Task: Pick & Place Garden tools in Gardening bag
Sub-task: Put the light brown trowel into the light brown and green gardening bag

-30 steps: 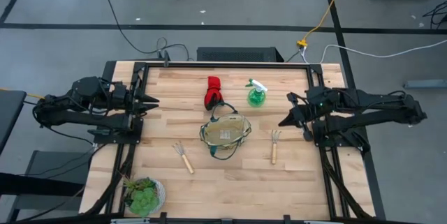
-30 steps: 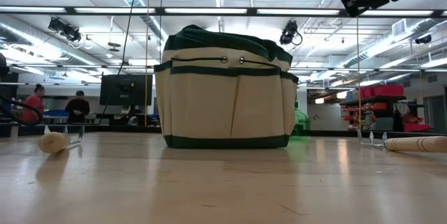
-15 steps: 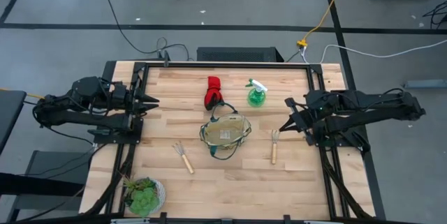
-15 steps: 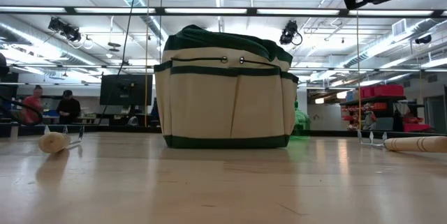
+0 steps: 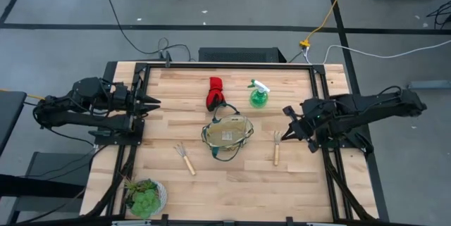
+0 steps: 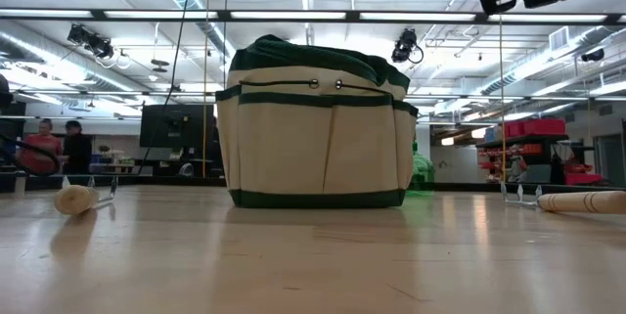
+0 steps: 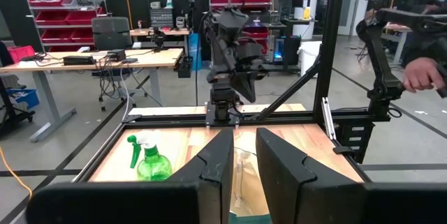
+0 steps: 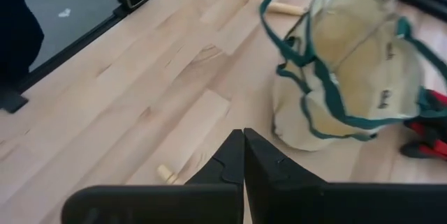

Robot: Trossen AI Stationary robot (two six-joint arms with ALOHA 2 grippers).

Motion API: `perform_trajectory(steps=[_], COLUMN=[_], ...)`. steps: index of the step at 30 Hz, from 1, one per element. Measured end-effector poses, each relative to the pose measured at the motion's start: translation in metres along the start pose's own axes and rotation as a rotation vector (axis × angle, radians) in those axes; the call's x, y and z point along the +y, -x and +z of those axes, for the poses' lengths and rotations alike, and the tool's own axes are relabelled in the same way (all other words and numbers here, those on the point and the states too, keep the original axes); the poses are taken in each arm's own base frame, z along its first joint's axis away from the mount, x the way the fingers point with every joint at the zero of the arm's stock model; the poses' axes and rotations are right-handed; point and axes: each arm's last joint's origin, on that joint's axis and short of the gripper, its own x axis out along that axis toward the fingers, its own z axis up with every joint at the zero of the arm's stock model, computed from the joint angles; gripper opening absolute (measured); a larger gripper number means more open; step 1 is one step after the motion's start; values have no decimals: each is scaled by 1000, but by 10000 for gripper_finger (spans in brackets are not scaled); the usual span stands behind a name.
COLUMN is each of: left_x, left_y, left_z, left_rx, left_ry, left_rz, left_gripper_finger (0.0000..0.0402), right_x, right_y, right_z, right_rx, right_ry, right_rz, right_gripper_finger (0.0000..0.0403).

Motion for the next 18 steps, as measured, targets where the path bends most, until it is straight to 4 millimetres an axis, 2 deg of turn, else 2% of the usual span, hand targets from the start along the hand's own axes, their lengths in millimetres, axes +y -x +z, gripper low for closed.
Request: perform_trajectory(steps=[9,18], left_x=[0,0], left_y=[0,0], left_z=[0,0], left_rx=[0,0], left_ry=[0,0], left_rz=[0,0], left_gripper_finger=[71,71], right_x=[9,18], right_y=[-13,-28], right_z=[3,5], right_rx=[39,167], right_ry=[37,115], right_rz=[61,-96], right_gripper_finger=[5,5])
